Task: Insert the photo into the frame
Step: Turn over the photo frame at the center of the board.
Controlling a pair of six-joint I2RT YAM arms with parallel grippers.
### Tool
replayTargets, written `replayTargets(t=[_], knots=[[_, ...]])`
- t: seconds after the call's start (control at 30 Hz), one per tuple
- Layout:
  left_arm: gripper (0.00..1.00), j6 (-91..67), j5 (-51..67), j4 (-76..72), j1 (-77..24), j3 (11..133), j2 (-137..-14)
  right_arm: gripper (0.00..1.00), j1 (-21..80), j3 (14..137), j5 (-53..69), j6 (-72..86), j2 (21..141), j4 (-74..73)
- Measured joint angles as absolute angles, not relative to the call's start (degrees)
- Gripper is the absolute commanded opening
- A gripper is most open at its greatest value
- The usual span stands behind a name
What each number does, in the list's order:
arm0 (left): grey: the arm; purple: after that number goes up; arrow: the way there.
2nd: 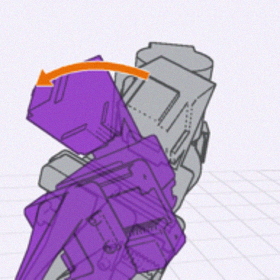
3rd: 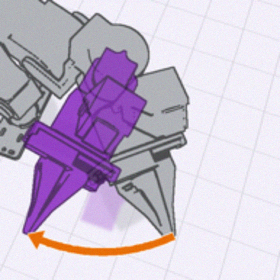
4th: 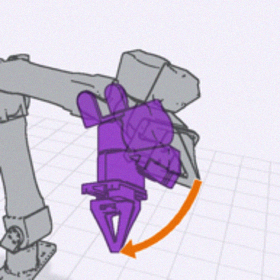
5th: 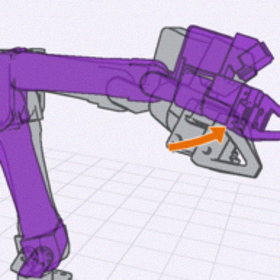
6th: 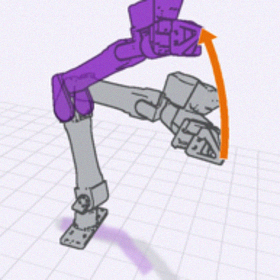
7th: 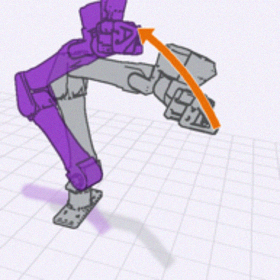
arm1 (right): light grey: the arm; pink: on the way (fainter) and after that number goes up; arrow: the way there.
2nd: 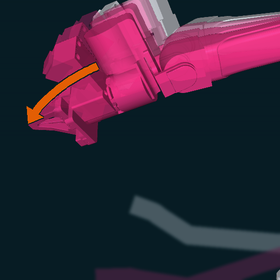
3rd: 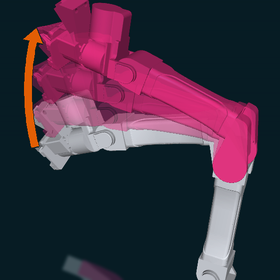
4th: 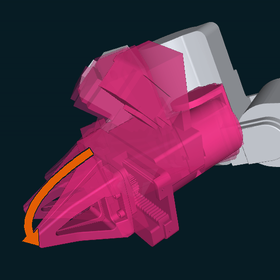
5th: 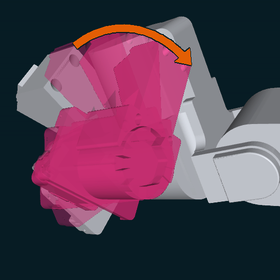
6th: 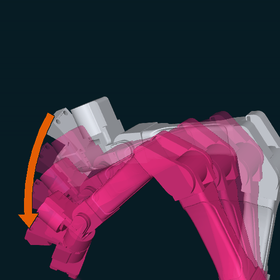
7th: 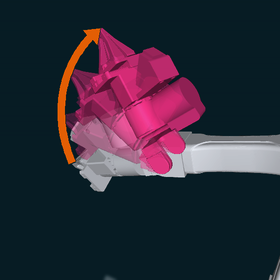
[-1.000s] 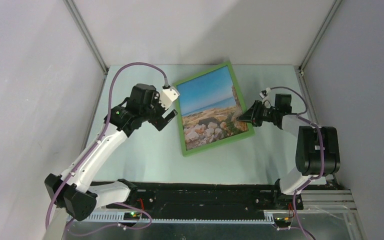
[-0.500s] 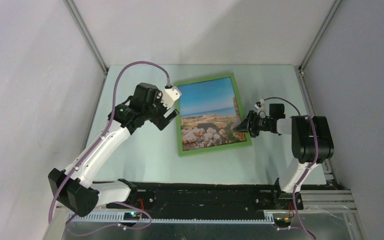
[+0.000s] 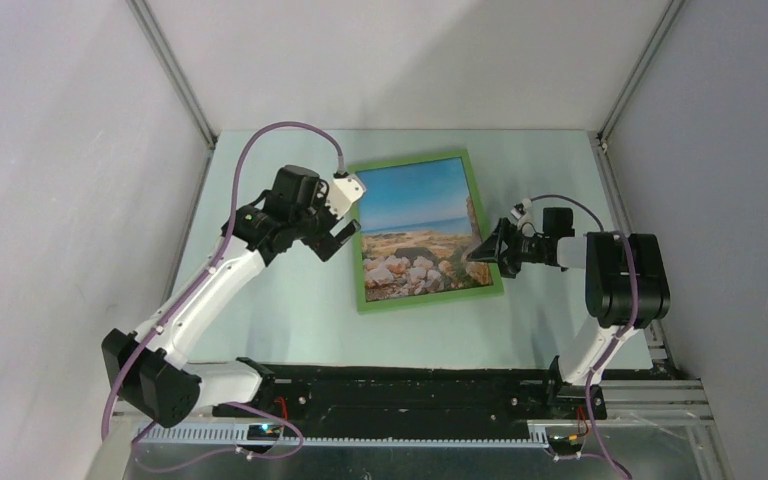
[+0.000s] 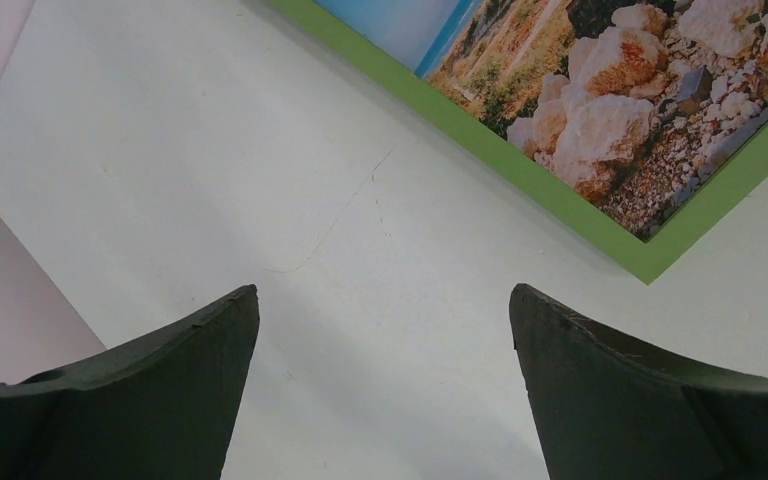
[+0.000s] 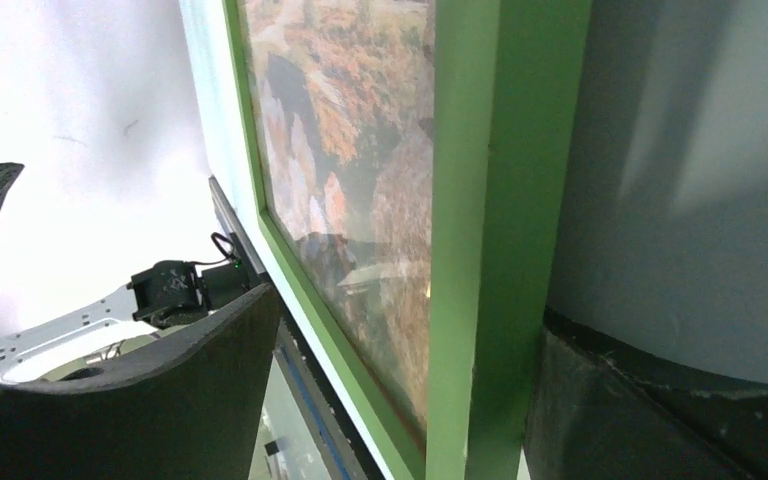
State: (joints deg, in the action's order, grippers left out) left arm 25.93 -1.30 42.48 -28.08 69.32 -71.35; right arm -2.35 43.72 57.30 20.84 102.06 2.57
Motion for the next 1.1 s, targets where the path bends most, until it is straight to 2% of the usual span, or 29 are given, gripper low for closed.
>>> replayTargets(t=[0.43, 0.57, 0.83, 1.1], knots=[[1.00, 25.93, -1.23, 42.48, -28.08, 69.32, -71.35, 0.88, -6.42, 43.72, 51.51, 15.09, 96.64, -6.24], [1.00, 25.89, -1.28, 42.48, -28.08, 69.32, -71.35, 0.98, -6.96, 43.75, 49.50, 13.41, 94.26, -9.10], [1.00, 24.18, -2.46, 41.25, -28.08, 67.88, -69.93, 0.99, -7.40, 45.71, 43.44, 8.34, 81.76, -15.68], [1.00, 19.90, -6.17, 37.52, -27.14, 62.13, -62.59, 1.00, -7.75, 46.39, 36.05, 5.19, 64.16, -15.86]])
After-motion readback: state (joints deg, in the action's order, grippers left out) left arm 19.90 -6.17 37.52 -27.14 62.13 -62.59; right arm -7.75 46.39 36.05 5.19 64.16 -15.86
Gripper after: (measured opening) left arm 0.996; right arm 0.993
